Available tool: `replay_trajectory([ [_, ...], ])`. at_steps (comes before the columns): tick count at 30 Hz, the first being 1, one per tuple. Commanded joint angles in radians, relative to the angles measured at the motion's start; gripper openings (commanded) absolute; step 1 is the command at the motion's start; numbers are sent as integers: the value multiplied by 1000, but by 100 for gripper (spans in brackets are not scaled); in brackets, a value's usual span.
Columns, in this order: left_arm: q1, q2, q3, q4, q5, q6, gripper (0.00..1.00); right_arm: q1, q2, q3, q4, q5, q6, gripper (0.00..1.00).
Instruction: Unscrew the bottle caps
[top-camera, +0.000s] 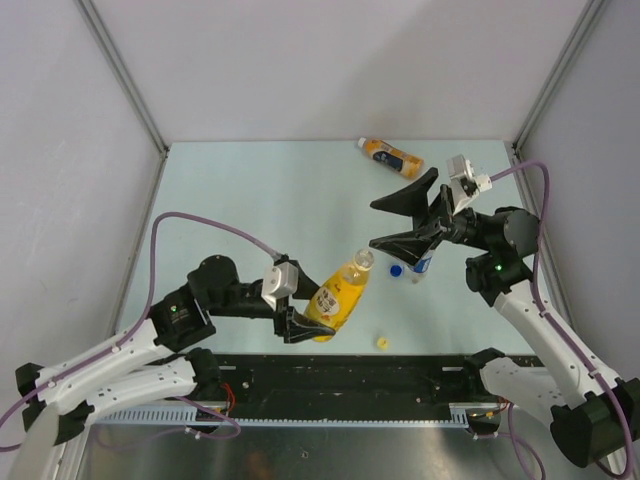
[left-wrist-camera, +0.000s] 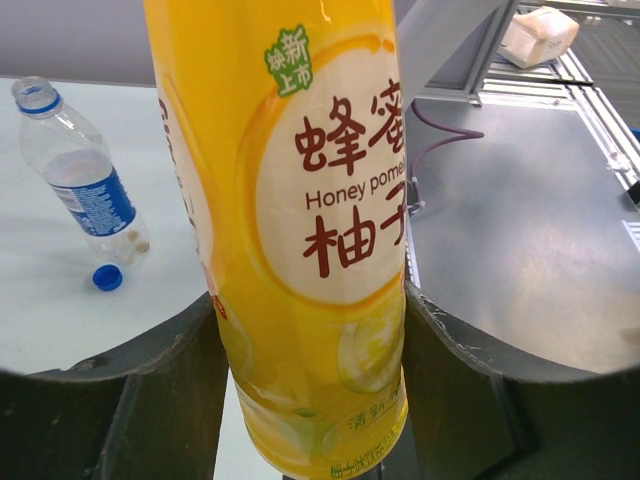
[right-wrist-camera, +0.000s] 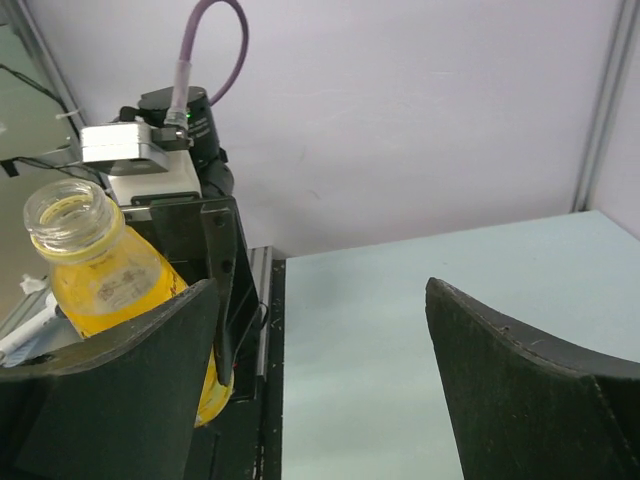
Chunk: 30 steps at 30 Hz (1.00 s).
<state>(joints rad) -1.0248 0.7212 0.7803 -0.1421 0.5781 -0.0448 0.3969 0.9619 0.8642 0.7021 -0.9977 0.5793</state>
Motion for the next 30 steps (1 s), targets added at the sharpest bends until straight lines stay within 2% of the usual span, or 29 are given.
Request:
replay_trajectory([
  [1,7,-19,2,36,-87,12,0,-6,-21,4,-92,78,-70,88],
  [5,8,-19,-4,35,-176,7,0,-7,-13,3,-93,43,-62,90],
  [13,7,-25,-5,36,-297,7,0,1,-1,4,56,-136,47,97],
  [23,8,37,8,36,-208,13,0,20,112,6,348,-118,348,99],
  [30,8,65,6,36,-195,18,0,79,158,11,389,-87,365,93],
])
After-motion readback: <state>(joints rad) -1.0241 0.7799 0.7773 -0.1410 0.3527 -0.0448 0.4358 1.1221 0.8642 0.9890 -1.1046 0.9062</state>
